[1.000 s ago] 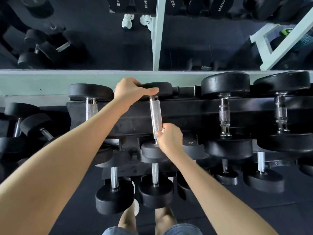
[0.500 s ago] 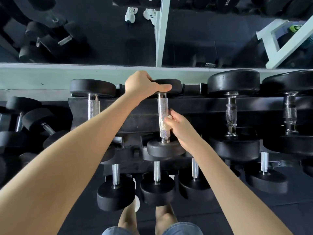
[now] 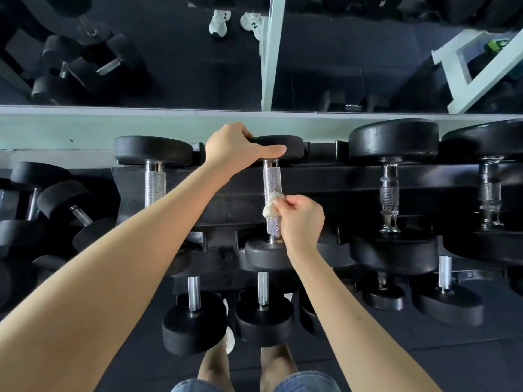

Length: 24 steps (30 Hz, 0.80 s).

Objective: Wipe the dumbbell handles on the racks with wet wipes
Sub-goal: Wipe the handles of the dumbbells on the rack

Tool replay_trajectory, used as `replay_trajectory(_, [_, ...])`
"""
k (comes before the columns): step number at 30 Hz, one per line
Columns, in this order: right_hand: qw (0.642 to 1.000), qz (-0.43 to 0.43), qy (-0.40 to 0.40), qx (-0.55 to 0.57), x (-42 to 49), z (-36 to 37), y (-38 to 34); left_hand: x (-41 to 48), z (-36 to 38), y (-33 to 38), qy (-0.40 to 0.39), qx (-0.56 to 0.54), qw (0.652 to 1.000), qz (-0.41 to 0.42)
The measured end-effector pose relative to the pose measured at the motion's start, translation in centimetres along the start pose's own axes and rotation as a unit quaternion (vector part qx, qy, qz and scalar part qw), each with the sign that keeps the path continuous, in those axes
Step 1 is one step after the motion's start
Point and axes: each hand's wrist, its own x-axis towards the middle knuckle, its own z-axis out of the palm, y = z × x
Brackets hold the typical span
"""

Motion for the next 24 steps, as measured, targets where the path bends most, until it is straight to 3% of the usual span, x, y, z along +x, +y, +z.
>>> replay_trajectory(6, [0.997,0.008,0.06,0.044,3.0,1.7,-5.2,0.0,0.2,0.0,0.003,-0.003,1.0,0.003])
replay_trajectory(13, [0.998,-0.037,-0.043,-0.033,-0.2,-0.3,-0.3,0.0,0.1,-0.2,-0.004,-0.013,1.0,0.001])
replay_trajectory(16, [0.997,-0.035,-0.031,-0.064,1.6,-0.1,-3.3,-0.1,0.3,0.0,0.005,0.001,1.0,0.007])
replay_trajectory(19, [1.0,0.0,-0.005,-0.009,2.7,0.4,-6.2,-0.1,0.3,0.1,0.008,0.006,1.0,0.006])
replay_trajectory(24, [0.987,-0.084,-0.085,-0.107,1.0,-1.0,-2.5,-0.2,0.0,-0.1,-0.003,-0.001,1.0,0.005])
